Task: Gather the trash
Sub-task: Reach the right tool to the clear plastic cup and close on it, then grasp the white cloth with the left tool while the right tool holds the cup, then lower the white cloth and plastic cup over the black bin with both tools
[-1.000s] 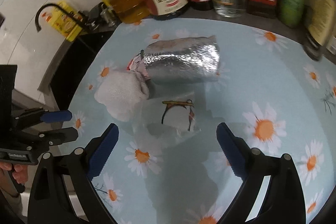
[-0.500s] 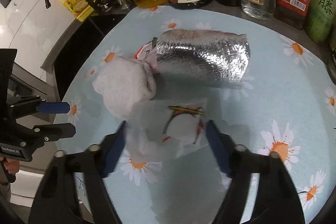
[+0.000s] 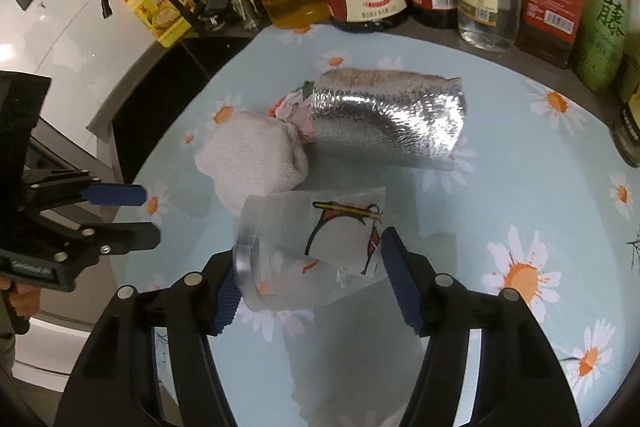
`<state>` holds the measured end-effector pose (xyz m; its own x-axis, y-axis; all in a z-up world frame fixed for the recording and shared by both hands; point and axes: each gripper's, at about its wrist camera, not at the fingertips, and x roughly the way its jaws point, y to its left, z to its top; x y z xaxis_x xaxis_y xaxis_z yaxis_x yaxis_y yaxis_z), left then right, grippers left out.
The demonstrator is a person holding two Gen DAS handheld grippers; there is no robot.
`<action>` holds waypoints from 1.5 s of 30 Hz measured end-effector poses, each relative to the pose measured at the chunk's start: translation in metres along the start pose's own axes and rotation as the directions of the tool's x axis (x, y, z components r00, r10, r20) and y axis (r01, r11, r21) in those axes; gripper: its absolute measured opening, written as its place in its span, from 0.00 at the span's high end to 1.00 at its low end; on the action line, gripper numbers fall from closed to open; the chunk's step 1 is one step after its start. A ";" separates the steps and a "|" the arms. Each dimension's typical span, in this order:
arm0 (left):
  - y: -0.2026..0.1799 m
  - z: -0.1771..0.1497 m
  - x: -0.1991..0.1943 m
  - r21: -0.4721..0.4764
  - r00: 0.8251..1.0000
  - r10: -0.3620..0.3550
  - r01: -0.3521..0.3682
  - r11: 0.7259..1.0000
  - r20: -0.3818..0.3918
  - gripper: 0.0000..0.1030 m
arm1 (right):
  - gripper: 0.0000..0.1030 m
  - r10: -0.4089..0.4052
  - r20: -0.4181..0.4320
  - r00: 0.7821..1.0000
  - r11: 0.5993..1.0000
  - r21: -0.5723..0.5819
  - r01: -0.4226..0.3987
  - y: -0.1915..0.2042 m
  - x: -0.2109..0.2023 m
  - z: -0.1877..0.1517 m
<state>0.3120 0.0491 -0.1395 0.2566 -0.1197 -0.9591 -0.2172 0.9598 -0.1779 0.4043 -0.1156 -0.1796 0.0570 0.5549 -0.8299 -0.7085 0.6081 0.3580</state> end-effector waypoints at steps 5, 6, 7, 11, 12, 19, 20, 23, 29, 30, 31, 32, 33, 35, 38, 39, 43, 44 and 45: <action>-0.011 0.012 -0.001 0.032 1.000 0.007 -0.007 0.999 0.011 0.25 | 0.38 0.001 0.030 1.000 0.999 0.037 -0.002 -0.008 -0.019 -0.008; -0.014 0.016 -0.002 0.042 1.000 0.011 -0.012 0.999 0.025 0.21 | 0.38 -0.001 0.037 0.999 0.999 0.049 0.000 -0.011 -0.024 -0.011; -0.017 0.019 -0.002 0.051 0.999 0.010 -0.011 0.999 0.030 0.21 | 0.38 -0.002 0.042 0.999 0.998 0.060 0.000 -0.014 -0.027 -0.014; -0.029 0.033 0.003 0.095 0.999 0.001 -0.005 0.995 0.034 0.21 | 0.38 -0.013 0.050 0.999 0.995 0.100 0.008 -0.024 -0.035 -0.028; -0.031 0.037 0.006 0.104 0.999 0.007 -0.010 0.995 0.032 0.21 | 0.38 -0.012 0.054 0.998 0.993 0.115 0.006 -0.028 -0.038 -0.032; -0.027 0.061 0.034 0.122 0.997 0.075 -0.078 0.989 0.034 0.22 | 0.38 -0.014 0.080 0.997 0.984 0.177 0.000 -0.045 -0.044 -0.051; -0.026 0.063 0.036 0.125 0.996 0.077 -0.081 0.989 0.034 0.22 | 0.38 -0.015 0.081 0.997 0.983 0.182 0.000 -0.046 -0.044 -0.052; -0.025 0.067 0.045 0.114 0.998 0.066 -0.068 0.991 0.024 0.22 | 0.38 -0.014 0.085 0.996 0.983 0.183 -0.002 -0.048 -0.045 -0.053; -0.025 0.069 0.056 0.117 0.999 0.040 -0.043 0.992 0.033 0.42 | 0.38 -0.006 0.087 0.996 0.980 0.200 -0.012 -0.050 -0.043 -0.056; -0.023 0.069 0.056 0.105 0.999 0.029 -0.032 0.994 0.035 0.45 | 0.38 -0.004 0.084 0.996 0.980 0.200 -0.013 -0.048 -0.043 -0.057; -0.021 0.069 0.056 0.098 0.999 0.021 -0.024 0.995 0.037 0.47 | 0.38 -0.003 0.083 0.997 0.980 0.197 -0.013 -0.046 -0.043 -0.057; -0.021 0.068 0.054 0.097 0.999 0.015 -0.019 0.995 0.042 0.53 | 0.38 -0.002 0.082 0.997 0.981 0.194 -0.014 -0.045 -0.043 -0.057; -0.020 0.066 0.052 0.100 0.999 0.015 -0.020 0.995 0.052 0.57 | 0.38 -0.002 0.083 0.997 0.981 0.192 -0.014 -0.043 -0.044 -0.058; -0.019 0.064 0.049 0.100 0.998 0.010 -0.016 0.995 0.061 0.62 | 0.38 -0.001 0.086 0.996 0.981 0.194 -0.015 -0.042 -0.045 -0.059; -0.018 0.061 0.043 0.093 0.997 0.003 -0.009 0.996 0.071 0.65 | 0.38 -0.007 0.088 0.996 0.980 0.200 -0.011 -0.039 -0.046 -0.061; -0.018 0.059 0.042 0.094 0.997 -0.003 -0.004 0.996 0.072 0.65 | 0.38 -0.009 0.090 0.996 0.980 0.201 -0.009 -0.037 -0.047 -0.063; -0.018 0.049 0.033 0.105 0.997 -0.017 0.008 0.994 0.081 0.66 | 0.38 -0.026 0.097 0.995 0.980 0.200 0.006 -0.029 -0.053 -0.067; -0.018 0.046 0.030 0.105 0.996 -0.021 0.012 0.994 0.084 0.66 | 0.38 -0.034 0.100 0.994 0.980 0.201 0.013 -0.025 -0.055 -0.069; -0.016 0.043 0.027 0.105 0.996 -0.027 0.018 0.994 0.088 0.66 | 0.38 -0.039 0.102 0.994 0.979 0.201 0.017 -0.022 -0.057 -0.070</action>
<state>0.3625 0.0413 -0.1531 0.3446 -0.1230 -0.9307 -0.1126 0.9788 -0.1711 0.3679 -0.2007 -0.1701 0.1558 0.5862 -0.7950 -0.5512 0.7195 0.4225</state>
